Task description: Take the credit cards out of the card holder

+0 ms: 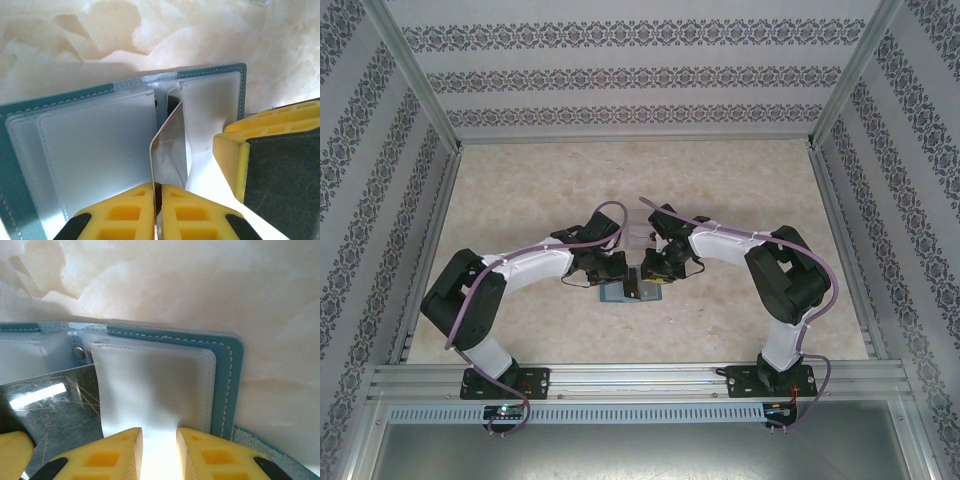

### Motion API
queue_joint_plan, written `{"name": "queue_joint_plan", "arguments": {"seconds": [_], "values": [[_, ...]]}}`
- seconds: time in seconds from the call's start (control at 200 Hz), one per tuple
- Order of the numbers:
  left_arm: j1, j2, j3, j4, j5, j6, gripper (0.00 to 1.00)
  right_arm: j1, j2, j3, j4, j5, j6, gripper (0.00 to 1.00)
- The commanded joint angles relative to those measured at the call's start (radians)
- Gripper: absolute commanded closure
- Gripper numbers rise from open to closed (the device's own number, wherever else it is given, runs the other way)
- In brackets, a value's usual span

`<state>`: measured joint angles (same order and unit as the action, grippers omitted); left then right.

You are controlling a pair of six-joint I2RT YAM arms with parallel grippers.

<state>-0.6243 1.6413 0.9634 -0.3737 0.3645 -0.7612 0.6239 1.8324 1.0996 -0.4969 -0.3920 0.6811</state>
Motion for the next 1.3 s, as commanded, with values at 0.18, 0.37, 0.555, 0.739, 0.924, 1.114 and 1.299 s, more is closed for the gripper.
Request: {"name": "queue_joint_plan", "arguments": {"seconds": [0.18,0.37,0.555,0.739,0.924,1.114,1.299], "values": [[-0.002,-0.021,0.058,-0.162,-0.037,0.072,0.92,-0.011,-0.039,0.000,-0.058,0.043,-0.008,0.74],[-0.002,-0.001,0.107,-0.215,-0.051,0.101,0.92,-0.010,-0.065,0.000,-0.054,0.035,0.000,0.74],[-0.002,0.029,0.139,-0.227,-0.040,0.116,0.92,-0.012,-0.094,-0.007,-0.057,0.037,0.000,0.74],[-0.002,0.027,0.167,-0.243,-0.045,0.124,0.94,-0.018,-0.117,-0.021,-0.060,0.043,0.002,0.74],[-0.002,0.021,0.232,-0.288,-0.045,0.205,0.97,-0.035,-0.146,-0.031,-0.069,0.045,-0.005,0.74],[0.003,0.034,0.317,-0.340,0.033,0.446,1.00,-0.071,-0.189,-0.048,-0.086,0.049,-0.022,0.74],[0.001,0.098,0.455,-0.492,-0.032,0.761,1.00,-0.130,-0.252,-0.080,-0.107,0.050,-0.042,0.74]]}}
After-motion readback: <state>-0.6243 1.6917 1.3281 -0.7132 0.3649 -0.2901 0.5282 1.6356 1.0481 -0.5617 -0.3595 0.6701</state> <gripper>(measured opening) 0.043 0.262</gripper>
